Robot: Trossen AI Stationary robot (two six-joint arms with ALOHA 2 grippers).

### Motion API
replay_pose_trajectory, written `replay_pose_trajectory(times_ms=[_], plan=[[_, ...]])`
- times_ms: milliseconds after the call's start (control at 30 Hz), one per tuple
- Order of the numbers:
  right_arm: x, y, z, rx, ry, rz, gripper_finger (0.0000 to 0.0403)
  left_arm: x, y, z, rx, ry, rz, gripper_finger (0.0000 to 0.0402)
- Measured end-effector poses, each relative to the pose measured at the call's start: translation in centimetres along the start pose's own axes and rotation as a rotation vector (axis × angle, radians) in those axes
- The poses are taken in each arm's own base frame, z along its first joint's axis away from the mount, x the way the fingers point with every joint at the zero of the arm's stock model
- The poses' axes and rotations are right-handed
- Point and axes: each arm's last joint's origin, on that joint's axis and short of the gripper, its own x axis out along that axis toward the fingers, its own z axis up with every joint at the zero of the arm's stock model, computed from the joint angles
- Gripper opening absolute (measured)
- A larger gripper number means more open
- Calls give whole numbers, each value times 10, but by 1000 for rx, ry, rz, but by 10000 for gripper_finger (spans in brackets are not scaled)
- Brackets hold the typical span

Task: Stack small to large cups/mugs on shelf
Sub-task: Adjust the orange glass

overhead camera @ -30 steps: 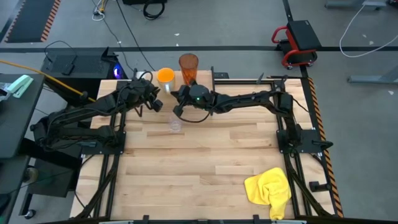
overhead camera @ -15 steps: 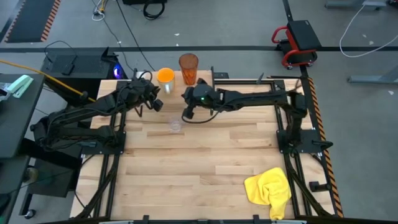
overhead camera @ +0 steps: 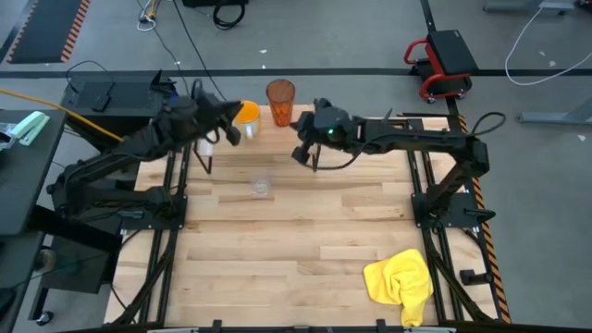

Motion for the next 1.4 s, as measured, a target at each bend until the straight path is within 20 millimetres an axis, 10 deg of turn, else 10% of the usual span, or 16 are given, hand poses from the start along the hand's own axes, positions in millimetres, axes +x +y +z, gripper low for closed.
replay_pose_trajectory(times_ms=[200, 767, 1400], plan=[[-5, -30, -2, 21, 41, -58, 6, 32, 14, 35, -37, 38, -32, 48], [3, -101, -24, 66, 184, -114, 6, 151, 89, 27, -140, 376, 0, 39], [6, -118, -28, 117, 177, -78, 6, 165, 81, 14, -188, 480, -181, 42]])
